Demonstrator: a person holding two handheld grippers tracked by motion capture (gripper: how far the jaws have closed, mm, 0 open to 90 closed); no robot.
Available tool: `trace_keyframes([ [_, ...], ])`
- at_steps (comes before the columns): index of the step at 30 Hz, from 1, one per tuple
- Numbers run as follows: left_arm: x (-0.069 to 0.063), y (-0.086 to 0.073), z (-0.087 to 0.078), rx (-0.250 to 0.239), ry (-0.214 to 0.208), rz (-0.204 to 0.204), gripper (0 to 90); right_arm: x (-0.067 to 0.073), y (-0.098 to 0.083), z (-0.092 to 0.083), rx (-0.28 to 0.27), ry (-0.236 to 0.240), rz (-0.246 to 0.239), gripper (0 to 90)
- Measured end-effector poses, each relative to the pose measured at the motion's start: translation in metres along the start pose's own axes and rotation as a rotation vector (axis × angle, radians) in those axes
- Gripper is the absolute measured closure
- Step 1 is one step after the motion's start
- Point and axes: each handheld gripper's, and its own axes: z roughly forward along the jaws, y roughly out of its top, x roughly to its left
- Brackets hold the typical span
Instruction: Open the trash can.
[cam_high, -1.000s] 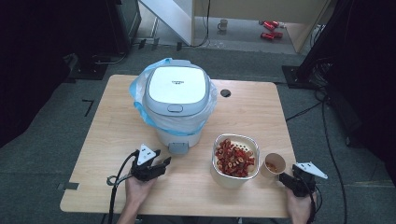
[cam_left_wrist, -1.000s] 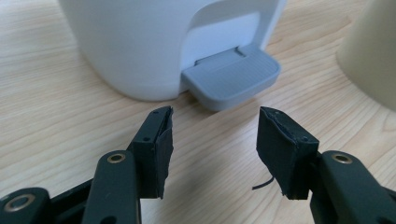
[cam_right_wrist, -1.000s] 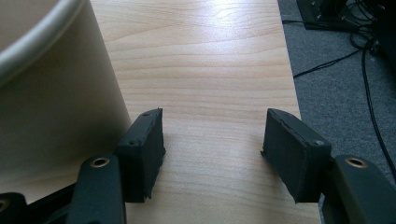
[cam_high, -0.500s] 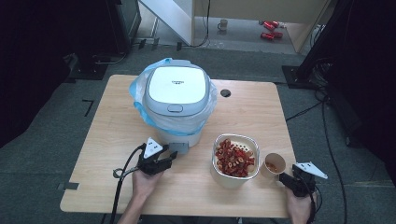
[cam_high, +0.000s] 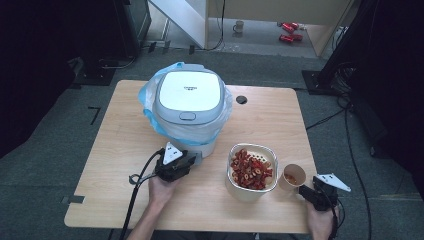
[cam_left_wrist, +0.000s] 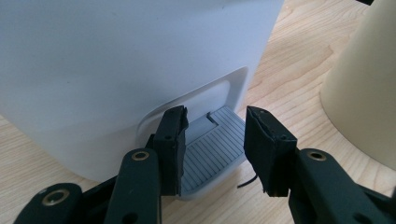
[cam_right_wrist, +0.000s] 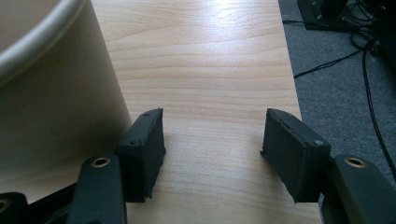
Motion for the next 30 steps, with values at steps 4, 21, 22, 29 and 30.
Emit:
trace_keyframes([
  [4,0.001,-0.001,0.003,0.005,0.003,0.0,59.2,0.0,0.0,0.0,0.0,0.0,-0.001,39.3],
  [21,0.0,-0.008,0.012,0.032,0.05,0.015,56.1,0.0,0.0,0.0,0.0,0.0,-0.001,39.2],
  [22,-0.001,-0.008,0.012,0.031,0.05,0.019,56.1,0.0,0.0,0.0,-0.001,-0.001,-0.001,39.2],
  [29,0.0,-0.009,0.012,0.036,0.047,0.034,56.1,0.0,0.0,0.0,-0.001,-0.002,-0.003,39.2],
  [30,0.0,-0.009,0.012,0.036,0.046,0.033,56.1,0.0,0.0,0.0,-0.001,-0.002,-0.003,39.2],
])
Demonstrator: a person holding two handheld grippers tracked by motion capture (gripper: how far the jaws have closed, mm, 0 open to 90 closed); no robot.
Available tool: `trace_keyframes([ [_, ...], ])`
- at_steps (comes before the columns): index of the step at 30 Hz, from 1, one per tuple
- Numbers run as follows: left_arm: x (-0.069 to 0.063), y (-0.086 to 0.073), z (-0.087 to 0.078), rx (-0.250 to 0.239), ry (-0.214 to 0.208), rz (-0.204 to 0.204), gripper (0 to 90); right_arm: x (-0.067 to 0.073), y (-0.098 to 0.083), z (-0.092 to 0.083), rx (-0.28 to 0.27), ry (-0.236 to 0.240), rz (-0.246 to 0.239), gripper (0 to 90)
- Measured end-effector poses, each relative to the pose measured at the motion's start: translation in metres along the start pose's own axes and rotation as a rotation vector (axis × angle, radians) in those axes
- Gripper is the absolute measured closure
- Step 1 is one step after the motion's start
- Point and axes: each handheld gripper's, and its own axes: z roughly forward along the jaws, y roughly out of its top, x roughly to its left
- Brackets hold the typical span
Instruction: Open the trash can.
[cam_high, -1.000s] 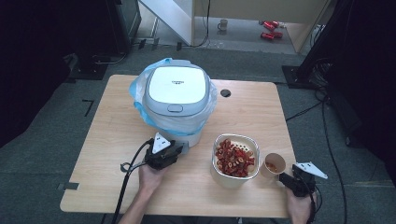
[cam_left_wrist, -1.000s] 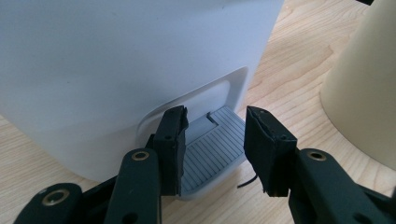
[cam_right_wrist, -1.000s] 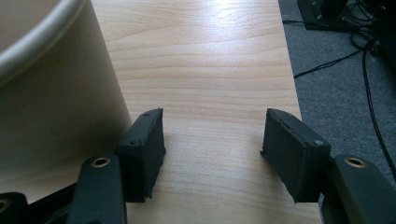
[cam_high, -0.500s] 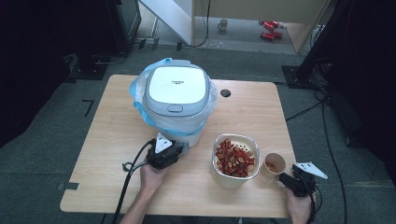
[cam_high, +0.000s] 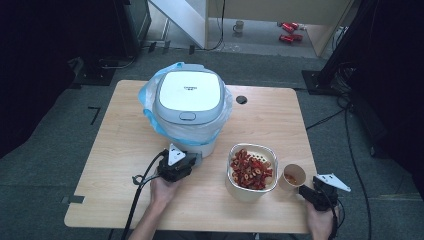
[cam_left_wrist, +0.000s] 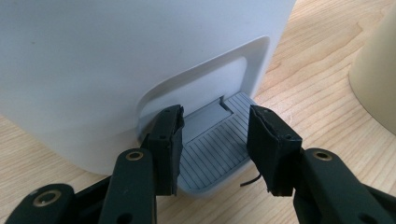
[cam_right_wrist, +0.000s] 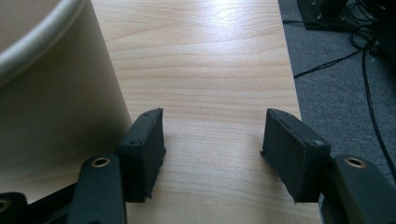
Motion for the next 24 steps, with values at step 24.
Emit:
trace_keyframes([
  [24,-0.0035,-0.0041,0.0014,-0.016,0.021,0.011,56.3,0.0,0.0,0.0,0.0,0.001,0.001,39.2],
])
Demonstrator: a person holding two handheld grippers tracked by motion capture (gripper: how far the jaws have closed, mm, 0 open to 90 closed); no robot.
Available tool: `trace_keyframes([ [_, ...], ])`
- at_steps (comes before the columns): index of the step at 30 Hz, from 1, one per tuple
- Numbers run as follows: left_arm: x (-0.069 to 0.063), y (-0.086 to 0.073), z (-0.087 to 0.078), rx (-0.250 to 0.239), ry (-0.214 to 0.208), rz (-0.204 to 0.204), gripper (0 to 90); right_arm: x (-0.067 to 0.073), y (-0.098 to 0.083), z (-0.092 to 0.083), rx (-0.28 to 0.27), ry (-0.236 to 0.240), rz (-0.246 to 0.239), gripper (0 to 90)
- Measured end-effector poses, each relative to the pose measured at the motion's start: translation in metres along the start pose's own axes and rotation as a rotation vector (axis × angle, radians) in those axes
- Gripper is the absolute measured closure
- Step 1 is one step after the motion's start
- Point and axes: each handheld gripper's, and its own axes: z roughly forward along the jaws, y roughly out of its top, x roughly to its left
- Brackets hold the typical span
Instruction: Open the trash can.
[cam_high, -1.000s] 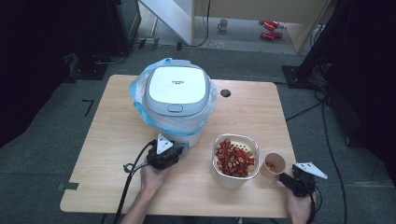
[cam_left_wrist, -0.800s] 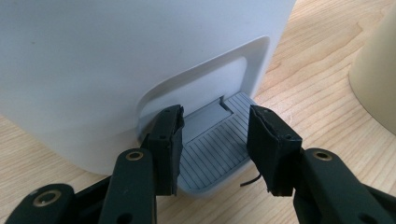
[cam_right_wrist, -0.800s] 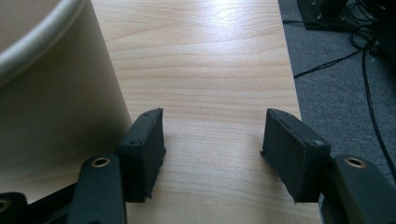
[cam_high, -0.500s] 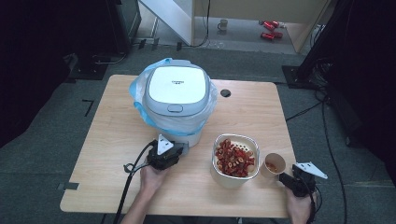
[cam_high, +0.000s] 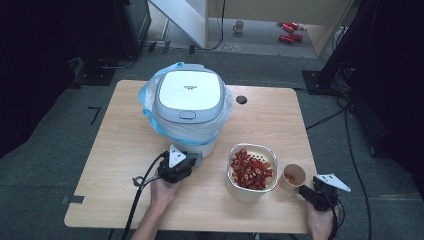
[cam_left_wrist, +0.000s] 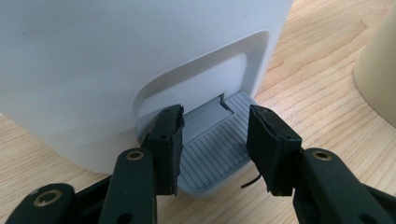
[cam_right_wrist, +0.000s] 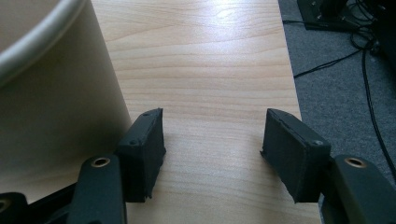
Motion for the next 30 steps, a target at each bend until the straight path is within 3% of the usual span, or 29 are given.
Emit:
trace_keyframes([
  [18,-0.0025,-0.0018,0.0024,0.011,0.014,0.012,56.3,-0.0003,0.0,0.0001,-0.001,-0.001,-0.003,39.2],
  [26,-0.0049,-0.006,0.0063,0.03,0.03,0.041,56.3,-0.0002,0.0001,0.0,0.0,0.0,-0.002,39.2],
  [30,-0.0032,-0.0075,0.0063,0.025,0.021,0.024,56.5,-0.0002,0.0002,0.0,0.001,0.0,-0.002,39.0],
])
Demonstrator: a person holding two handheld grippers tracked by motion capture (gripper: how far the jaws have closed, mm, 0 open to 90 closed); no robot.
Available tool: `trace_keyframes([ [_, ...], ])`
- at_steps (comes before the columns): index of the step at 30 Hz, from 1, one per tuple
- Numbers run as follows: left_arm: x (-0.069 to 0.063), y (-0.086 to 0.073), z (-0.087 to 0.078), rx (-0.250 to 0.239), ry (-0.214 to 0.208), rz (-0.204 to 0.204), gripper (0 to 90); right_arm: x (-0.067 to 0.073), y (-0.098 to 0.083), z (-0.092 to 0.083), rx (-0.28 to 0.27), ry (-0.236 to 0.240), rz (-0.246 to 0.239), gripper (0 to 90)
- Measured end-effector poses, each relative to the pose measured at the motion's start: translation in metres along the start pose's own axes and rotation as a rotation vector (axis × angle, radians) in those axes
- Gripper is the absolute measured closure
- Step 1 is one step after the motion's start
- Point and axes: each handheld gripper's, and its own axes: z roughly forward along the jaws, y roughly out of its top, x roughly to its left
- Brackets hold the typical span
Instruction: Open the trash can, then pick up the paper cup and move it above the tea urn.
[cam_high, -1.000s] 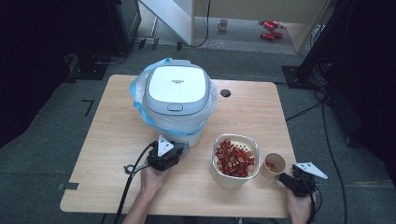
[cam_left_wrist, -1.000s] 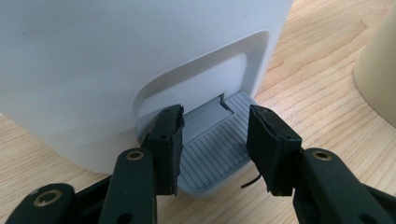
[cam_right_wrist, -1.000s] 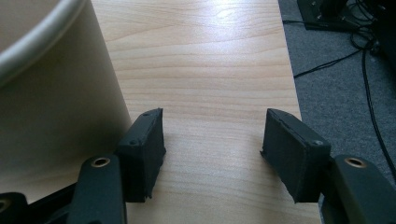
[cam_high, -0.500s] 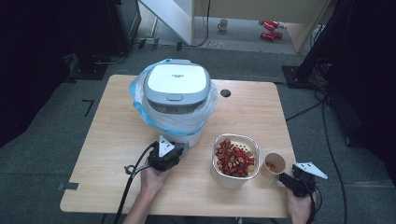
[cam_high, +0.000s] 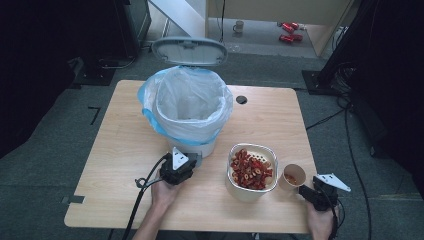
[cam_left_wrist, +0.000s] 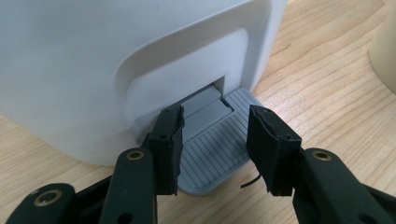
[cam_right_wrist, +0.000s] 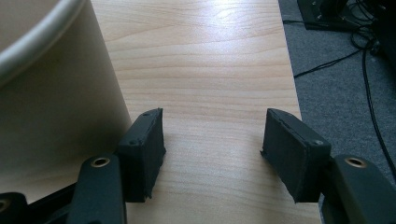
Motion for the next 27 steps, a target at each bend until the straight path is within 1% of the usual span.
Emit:
trace_keyframes([
  [6,-0.001,0.0,0.0,-0.003,0.003,0.001,56.6,0.0,0.0,0.0,0.002,0.007,-0.006,37.7],
  [8,-0.001,0.0,0.0,-0.004,0.006,0.002,56.5,0.0,0.0,0.0,0.005,0.017,-0.014,34.8],
  [10,-0.001,0.0,0.0,-0.005,0.006,0.001,56.6,0.0,0.0,0.0,0.006,0.02,-0.018,34.1],
  [12,-0.001,0.0,0.0,-0.004,0.006,0.002,56.5,0.0,0.0,0.001,0.006,0.033,-0.028,32.6],
  [14,-0.001,0.0,0.0,-0.005,0.007,0.002,56.5,-0.001,0.0,0.0,0.006,0.038,-0.028,32.2],
  [15,-0.001,0.0,0.0,-0.005,0.007,0.002,56.5,-0.002,-0.001,-0.001,0.007,0.046,-0.015,29.9],
  [18,-0.001,0.0,0.0,-0.005,0.007,0.002,56.5,-0.003,-0.002,-0.003,0.004,0.043,-0.002,27.8],
  [20,-0.001,0.0,0.0,-0.005,0.007,0.003,56.5,-0.004,-0.004,-0.006,-0.007,0.039,-0.003,27.5],
  [24,-0.001,0.0,0.0,-0.005,0.007,0.002,56.6,-0.004,-0.01,-0.015,-0.027,0.054,0.01,27.5],
  [25,-0.001,0.0,0.0,-0.006,0.007,0.002,56.5,-0.004,-0.012,-0.02,-0.047,0.059,0.006,27.5],
  [26,-0.001,0.0,0.0,-0.006,0.007,0.002,56.5,-0.004,-0.012,-0.02,-0.047,0.059,0.006,27.5],
  [27,-0.001,0.0,0.0,-0.005,0.008,0.003,56.5,-0.002,-0.016,-0.025,-0.061,0.068,0.007,27.5],
])
